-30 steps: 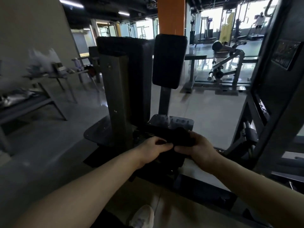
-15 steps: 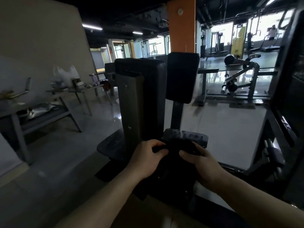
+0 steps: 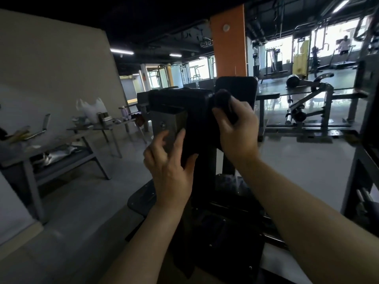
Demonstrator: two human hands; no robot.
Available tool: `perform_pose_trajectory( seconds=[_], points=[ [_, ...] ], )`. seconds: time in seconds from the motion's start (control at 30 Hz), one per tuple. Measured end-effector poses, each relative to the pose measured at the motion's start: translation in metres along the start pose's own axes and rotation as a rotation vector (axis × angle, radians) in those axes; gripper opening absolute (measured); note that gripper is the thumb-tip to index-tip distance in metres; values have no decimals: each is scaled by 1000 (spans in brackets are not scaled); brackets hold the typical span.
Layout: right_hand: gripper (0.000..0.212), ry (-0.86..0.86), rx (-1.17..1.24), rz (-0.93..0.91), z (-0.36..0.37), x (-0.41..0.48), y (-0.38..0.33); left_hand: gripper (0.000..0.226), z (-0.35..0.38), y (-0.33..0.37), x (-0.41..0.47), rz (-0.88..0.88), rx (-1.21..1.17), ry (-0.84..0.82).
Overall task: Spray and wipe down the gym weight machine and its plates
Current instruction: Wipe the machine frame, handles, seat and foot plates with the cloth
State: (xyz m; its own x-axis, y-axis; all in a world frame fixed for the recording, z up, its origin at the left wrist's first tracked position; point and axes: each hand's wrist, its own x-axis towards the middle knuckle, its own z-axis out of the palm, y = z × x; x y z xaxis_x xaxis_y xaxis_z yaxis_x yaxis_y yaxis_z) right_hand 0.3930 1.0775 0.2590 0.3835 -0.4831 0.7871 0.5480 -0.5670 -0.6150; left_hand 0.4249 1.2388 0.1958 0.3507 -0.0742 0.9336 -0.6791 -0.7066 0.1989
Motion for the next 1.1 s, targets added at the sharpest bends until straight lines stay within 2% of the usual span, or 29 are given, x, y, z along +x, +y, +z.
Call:
perform_pose_trajectory(
  seconds=[0.07, 0.17, 0.37, 0.47, 0.57, 0.67, 0.73, 0.83, 0.9, 1.1],
  points=[
    [19, 32, 7, -37, 8, -29, 5, 57, 7, -7, -3, 17, 19, -52],
    [28, -35, -25, -12, 8, -68, 17, 56, 17, -11, -8, 23, 13, -91],
    [36, -14, 100, 44, -2, -24, 5, 54, 25, -13, -7, 10, -1, -68],
    [30, 57, 165, 19, 1, 1, -8, 51, 28, -15, -8, 39, 33, -52],
    [28, 103, 130, 5, 12, 21, -13, 49, 31, -18, -10, 45, 37, -34],
    [22, 110, 97, -31, 19, -5, -1, 46, 30, -20, -14, 35, -19, -26],
    [31, 62, 55, -52, 18, -46, 21, 47, 30, -23, -19, 23, -33, -51],
    [33, -117, 36, 168, 12, -113, 57, 51, 32, -27, -33, -26, -22, -91],
    [36, -169, 83, 275, 10, -134, 60, 52, 32, -27, -42, -32, -18, -96],
    [23, 140, 236, 90, 27, -16, 2, 47, 31, -30, -42, 7, 20, -90]
  ],
)
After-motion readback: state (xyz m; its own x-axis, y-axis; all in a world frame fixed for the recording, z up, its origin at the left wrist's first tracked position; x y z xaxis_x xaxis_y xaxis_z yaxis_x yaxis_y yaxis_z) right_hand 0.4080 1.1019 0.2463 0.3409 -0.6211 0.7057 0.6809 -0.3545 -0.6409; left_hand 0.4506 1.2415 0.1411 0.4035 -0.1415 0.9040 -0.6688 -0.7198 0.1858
